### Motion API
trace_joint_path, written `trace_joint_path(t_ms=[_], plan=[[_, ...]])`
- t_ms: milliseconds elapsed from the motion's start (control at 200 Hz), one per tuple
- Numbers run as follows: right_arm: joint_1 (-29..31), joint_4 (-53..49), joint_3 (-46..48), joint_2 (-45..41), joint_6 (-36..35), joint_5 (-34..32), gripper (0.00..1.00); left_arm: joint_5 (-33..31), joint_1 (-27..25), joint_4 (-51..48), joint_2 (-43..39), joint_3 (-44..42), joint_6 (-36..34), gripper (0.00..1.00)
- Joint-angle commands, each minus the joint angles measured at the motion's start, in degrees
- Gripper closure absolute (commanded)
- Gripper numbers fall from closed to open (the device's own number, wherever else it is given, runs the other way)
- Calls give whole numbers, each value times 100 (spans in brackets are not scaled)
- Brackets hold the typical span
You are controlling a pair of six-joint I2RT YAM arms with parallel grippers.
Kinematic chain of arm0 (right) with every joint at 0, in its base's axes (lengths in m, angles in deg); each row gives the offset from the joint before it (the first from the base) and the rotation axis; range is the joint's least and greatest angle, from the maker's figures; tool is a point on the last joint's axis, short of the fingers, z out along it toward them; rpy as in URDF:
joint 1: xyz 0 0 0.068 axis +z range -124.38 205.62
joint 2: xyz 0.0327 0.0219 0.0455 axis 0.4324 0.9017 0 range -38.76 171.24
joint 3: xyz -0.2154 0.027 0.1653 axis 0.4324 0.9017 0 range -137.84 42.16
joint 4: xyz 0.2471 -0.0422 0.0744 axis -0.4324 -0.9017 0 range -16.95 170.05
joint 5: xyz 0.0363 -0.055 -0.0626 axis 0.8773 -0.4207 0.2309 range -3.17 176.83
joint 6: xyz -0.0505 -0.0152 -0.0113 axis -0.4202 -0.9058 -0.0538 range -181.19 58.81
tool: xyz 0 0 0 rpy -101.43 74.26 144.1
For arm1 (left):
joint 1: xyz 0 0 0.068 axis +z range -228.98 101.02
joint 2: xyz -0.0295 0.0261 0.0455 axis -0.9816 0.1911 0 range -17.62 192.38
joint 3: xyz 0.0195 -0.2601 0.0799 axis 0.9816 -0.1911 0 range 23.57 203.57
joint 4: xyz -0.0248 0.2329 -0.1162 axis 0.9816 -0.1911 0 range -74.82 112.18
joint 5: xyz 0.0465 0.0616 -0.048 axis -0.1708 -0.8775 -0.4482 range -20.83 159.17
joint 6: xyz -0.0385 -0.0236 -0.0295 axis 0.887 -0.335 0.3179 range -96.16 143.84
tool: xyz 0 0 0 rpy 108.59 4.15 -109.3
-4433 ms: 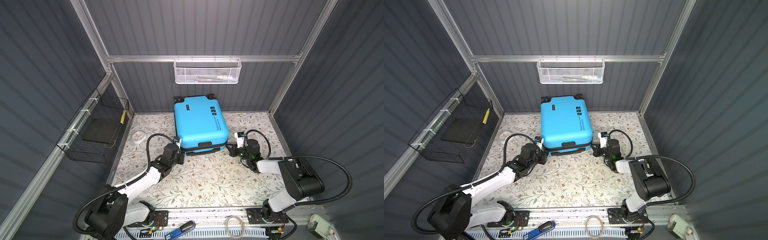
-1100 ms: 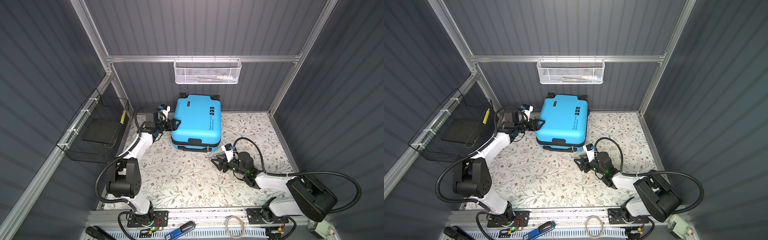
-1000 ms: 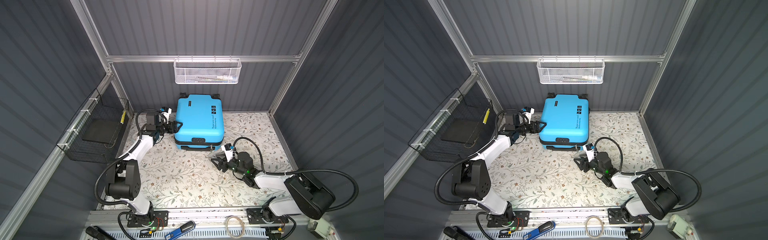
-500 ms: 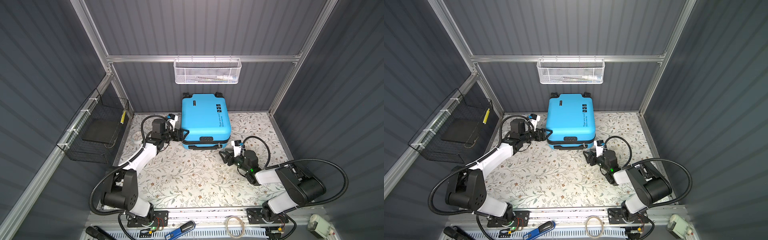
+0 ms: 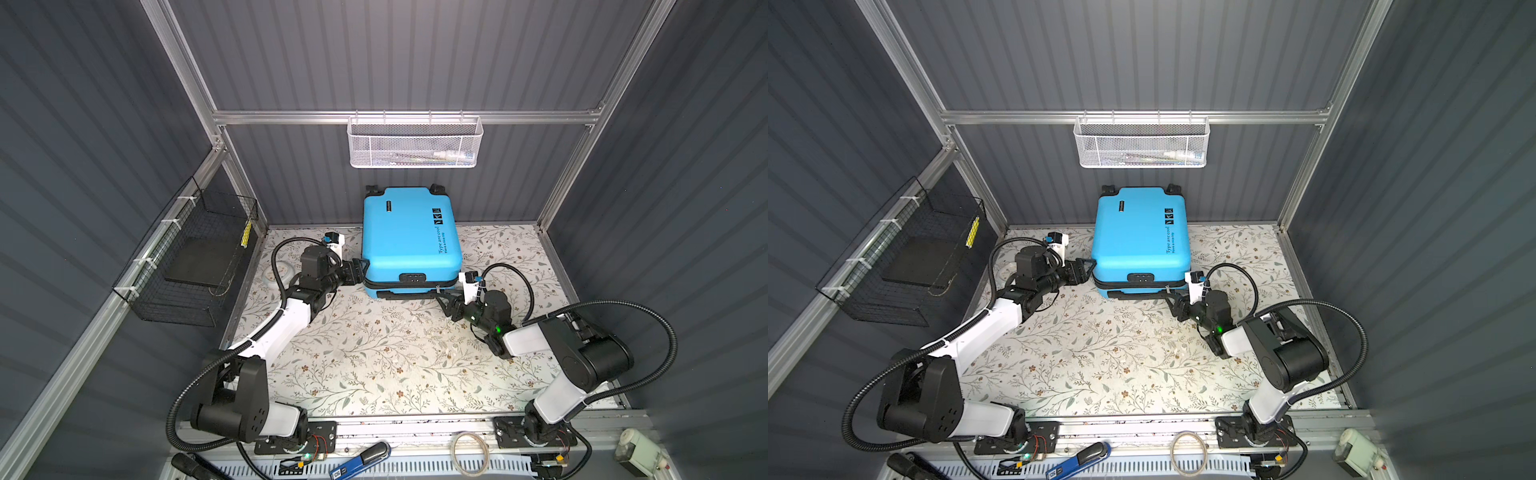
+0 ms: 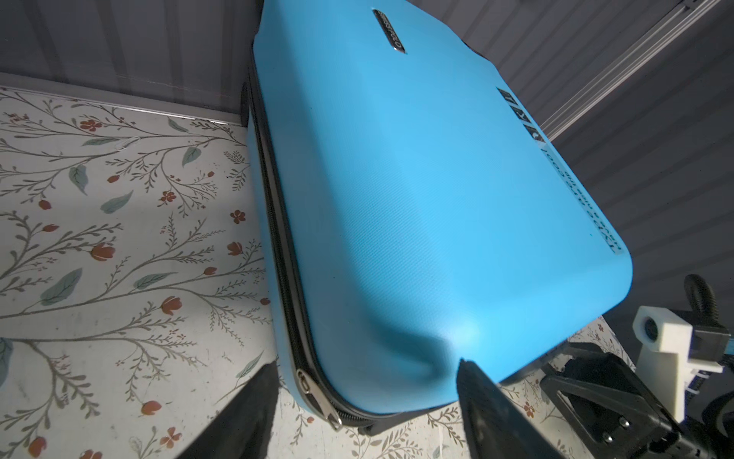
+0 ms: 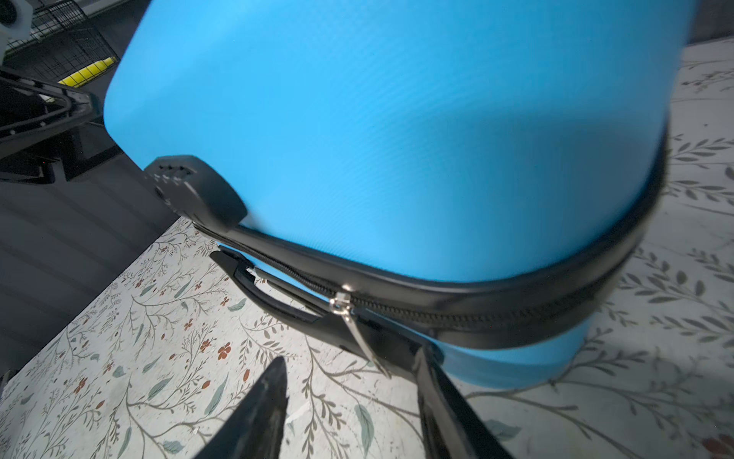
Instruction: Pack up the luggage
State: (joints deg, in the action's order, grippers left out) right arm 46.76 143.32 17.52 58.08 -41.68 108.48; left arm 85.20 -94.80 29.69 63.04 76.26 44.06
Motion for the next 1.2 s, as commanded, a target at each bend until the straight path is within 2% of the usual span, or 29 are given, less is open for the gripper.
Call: trace_joint_path(t_ms=[0, 265, 500, 665, 860, 1195], plan=[[-24, 298, -157, 184, 27, -37, 48, -78, -1, 208, -34, -91, 138, 27], [-29, 647, -294, 539, 184, 100, 58, 33, -1, 293, 100, -40, 201, 27], [20, 577, -237, 277, 163, 175, 62, 93, -1, 442, 207, -92, 266, 27], [148, 414, -73, -40, 89, -9, 60, 170, -1, 530, 299, -100, 280, 27], [188, 385, -319, 251, 114, 5, 55, 225, -1, 585, 399, -73, 297, 27], [188, 415, -370, 479, 158, 24, 57, 242, -1, 637, 534, -35, 280, 27]])
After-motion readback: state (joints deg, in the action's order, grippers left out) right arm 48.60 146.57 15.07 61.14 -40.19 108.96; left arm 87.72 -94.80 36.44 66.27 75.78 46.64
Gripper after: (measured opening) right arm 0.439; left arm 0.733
